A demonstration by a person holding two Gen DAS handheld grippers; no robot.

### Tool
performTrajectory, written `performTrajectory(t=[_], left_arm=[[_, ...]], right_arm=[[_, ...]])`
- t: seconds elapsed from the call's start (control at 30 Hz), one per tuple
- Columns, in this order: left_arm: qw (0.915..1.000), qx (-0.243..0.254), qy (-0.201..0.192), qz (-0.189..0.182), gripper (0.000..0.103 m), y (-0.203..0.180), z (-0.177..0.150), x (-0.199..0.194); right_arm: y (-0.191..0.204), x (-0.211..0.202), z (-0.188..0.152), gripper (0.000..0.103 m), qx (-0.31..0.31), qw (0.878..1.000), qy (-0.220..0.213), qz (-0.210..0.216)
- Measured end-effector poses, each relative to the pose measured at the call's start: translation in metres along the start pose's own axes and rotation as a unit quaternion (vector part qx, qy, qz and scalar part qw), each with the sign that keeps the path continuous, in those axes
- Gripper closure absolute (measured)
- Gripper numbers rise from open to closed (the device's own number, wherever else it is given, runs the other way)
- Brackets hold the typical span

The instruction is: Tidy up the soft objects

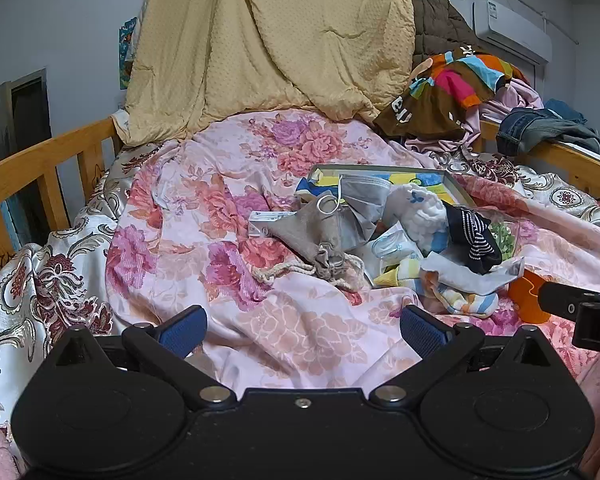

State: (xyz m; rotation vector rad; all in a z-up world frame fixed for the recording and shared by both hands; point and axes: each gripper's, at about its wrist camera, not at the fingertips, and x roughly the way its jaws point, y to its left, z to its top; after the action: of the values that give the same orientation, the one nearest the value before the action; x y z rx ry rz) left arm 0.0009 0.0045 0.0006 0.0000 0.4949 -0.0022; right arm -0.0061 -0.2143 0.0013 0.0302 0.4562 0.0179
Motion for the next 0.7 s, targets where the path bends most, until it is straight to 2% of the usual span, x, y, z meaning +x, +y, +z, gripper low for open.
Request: performTrajectory(t=[0.7], left_arm=[[0.9999, -0.011, 0.008, -0.004, 0.001, 0.0031, -0.0005, 0.0023]], right_arm=[[0.0001, 0.0012, 0.0009, 0.0, 0.0, 1.0, 0.002, 0.0]])
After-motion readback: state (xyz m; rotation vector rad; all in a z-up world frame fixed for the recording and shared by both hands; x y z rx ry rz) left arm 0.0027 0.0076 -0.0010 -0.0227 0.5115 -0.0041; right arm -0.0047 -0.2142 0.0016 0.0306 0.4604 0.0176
